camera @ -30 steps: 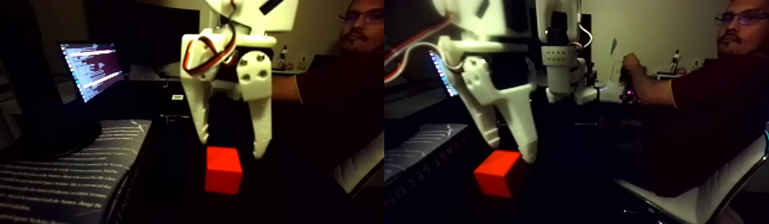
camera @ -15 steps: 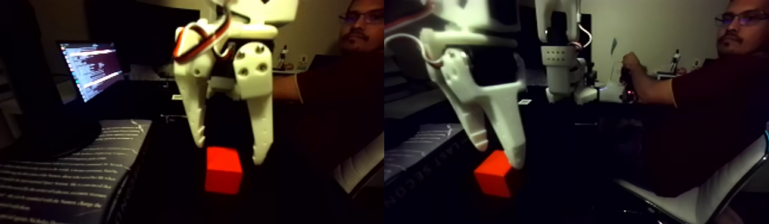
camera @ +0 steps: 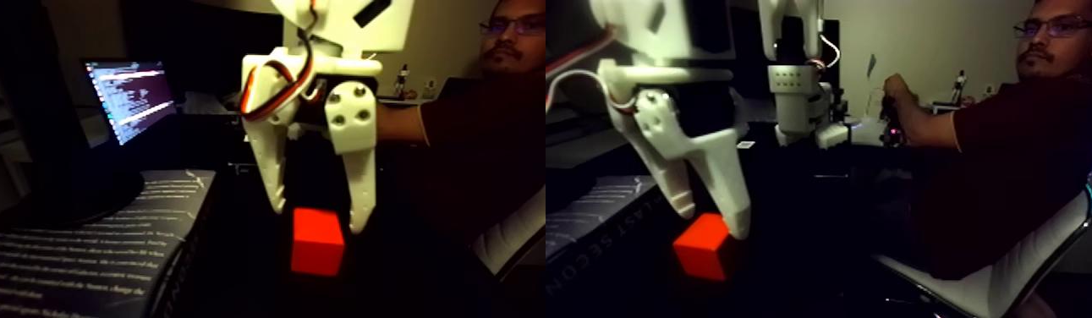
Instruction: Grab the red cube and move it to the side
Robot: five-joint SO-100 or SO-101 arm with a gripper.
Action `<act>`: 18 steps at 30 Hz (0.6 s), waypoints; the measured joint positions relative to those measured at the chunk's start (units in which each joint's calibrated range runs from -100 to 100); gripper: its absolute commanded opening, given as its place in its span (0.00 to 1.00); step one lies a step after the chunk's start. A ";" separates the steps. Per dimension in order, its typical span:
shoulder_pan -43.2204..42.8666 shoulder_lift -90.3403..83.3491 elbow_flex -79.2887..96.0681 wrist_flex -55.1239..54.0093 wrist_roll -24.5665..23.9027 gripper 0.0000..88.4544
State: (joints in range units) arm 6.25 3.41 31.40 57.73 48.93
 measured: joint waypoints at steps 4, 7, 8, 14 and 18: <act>0.00 0.50 0.00 0.00 0.84 0.29; 0.00 1.85 -0.09 0.00 1.00 0.29; 0.00 2.02 -0.09 -0.57 1.00 0.29; 0.00 3.37 -0.09 -4.16 0.89 0.29; -0.08 4.21 -0.09 -4.65 0.89 0.29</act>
State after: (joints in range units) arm 6.18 7.61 31.31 53.08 49.82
